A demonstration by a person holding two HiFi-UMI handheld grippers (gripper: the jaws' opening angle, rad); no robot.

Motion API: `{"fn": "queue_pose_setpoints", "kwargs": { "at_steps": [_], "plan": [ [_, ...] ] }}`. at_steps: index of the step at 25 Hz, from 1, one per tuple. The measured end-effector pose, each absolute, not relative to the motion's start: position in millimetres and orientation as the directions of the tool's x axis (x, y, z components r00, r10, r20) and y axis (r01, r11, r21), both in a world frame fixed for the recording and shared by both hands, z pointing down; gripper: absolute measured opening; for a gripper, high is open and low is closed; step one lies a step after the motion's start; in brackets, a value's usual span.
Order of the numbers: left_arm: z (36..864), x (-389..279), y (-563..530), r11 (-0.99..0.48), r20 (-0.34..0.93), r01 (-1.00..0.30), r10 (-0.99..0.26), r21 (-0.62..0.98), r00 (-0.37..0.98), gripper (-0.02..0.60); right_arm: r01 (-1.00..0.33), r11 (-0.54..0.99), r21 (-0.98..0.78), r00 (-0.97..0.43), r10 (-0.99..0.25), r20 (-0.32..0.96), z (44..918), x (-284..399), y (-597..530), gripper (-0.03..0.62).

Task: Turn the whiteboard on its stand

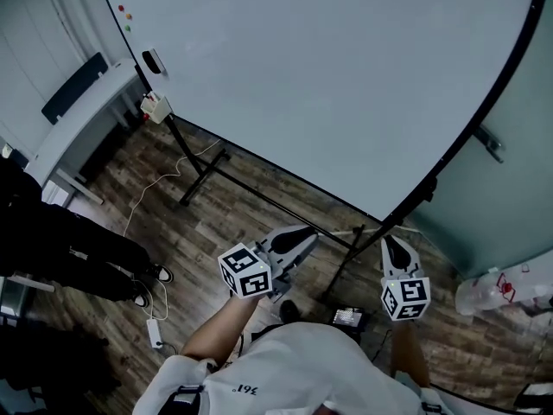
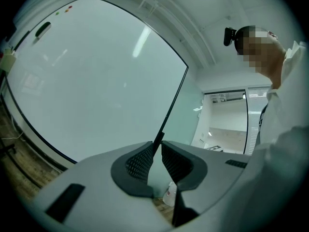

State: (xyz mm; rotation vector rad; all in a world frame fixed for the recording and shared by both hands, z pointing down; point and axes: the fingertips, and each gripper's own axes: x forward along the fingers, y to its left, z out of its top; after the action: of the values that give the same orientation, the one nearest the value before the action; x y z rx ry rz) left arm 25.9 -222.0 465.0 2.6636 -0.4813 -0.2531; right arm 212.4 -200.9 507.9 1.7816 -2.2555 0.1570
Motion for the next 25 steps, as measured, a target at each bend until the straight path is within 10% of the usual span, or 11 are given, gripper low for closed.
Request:
{"fn": "queue_pose_setpoints", "kwargs": {
  "at_steps": [25],
  "plan": [
    [473.0,47.7,-116.9,-0.821,-0.077,-0.354,-0.430,0.447,0.900,0.061,-0.923,0.379,0.068,-0.347,-0.896,0.276,503.3,192.3,-126.2,0.052]
  ]
}}
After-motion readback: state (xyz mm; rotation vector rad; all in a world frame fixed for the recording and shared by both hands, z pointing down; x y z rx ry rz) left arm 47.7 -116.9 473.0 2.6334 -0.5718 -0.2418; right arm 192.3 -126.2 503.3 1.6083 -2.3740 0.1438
